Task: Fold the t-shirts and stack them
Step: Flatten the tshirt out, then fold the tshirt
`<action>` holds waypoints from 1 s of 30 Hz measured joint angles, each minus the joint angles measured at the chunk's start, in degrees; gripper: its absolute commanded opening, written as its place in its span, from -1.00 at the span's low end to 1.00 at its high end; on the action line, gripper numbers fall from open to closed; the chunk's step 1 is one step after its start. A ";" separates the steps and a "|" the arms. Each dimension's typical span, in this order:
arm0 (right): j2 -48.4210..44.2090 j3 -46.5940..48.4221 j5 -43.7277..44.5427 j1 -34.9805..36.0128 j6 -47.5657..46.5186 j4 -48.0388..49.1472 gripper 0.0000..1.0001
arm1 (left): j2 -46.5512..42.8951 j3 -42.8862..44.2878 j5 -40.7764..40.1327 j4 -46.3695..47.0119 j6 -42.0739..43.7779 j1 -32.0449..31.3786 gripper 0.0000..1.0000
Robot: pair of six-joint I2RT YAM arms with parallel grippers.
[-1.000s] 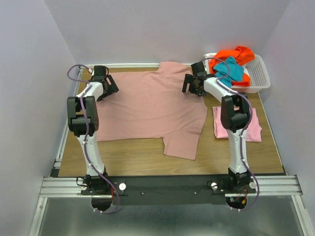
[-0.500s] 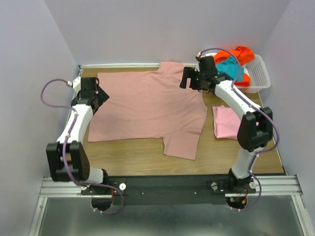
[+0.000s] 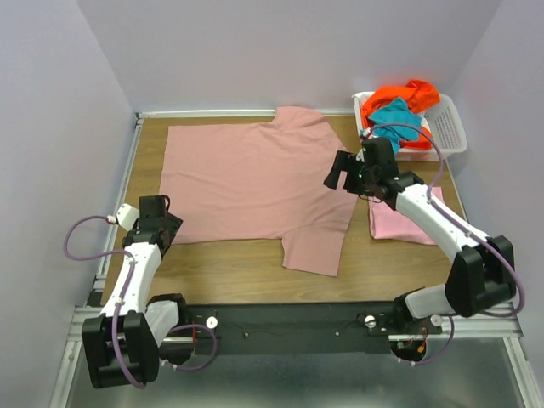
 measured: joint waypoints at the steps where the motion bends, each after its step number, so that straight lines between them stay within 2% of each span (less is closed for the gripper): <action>1: -1.51 -0.92 0.31 0.00 0.20 0.02 1.00 | 0.55 -0.04 -0.04 0.35 -0.17 0.22 0.76; 9: -12.63 -5.44 0.98 0.00 1.11 1.31 1.00 | 10.95 -0.79 -0.07 7.76 1.36 4.17 0.59; 12: -13.68 -6.93 1.03 0.00 1.09 1.44 1.00 | 13.68 -1.27 0.83 11.52 2.75 5.31 0.36; 14: -13.86 -7.74 1.01 0.00 1.11 1.44 1.00 | 15.15 -1.16 1.38 14.51 3.87 5.77 0.15; 15: -13.90 -8.11 1.01 0.00 1.11 1.44 1.00 | 15.98 -1.03 1.57 15.78 4.31 6.01 -0.05; 18: -14.10 -8.81 1.01 0.00 1.11 1.44 1.00 | 18.01 -0.55 2.23 18.43 5.44 6.54 -0.44; 19: -14.25 -9.07 1.01 0.00 1.09 1.44 1.00 | 18.58 -0.48 2.49 19.19 5.53 6.78 -0.75; 21: -14.62 -9.57 0.98 0.00 1.07 1.42 1.00 | 19.17 -0.46 3.19 20.15 5.51 7.04 -1.00; 26: -14.93 -10.75 -0.20 0.15 0.48 0.90 1.00 | 19.54 -0.48 4.17 20.96 6.32 7.13 -1.00; 30: -14.84 -12.17 0.61 5.92 -0.90 -0.44 1.00 | 19.54 -0.44 4.28 20.92 6.75 7.13 -1.00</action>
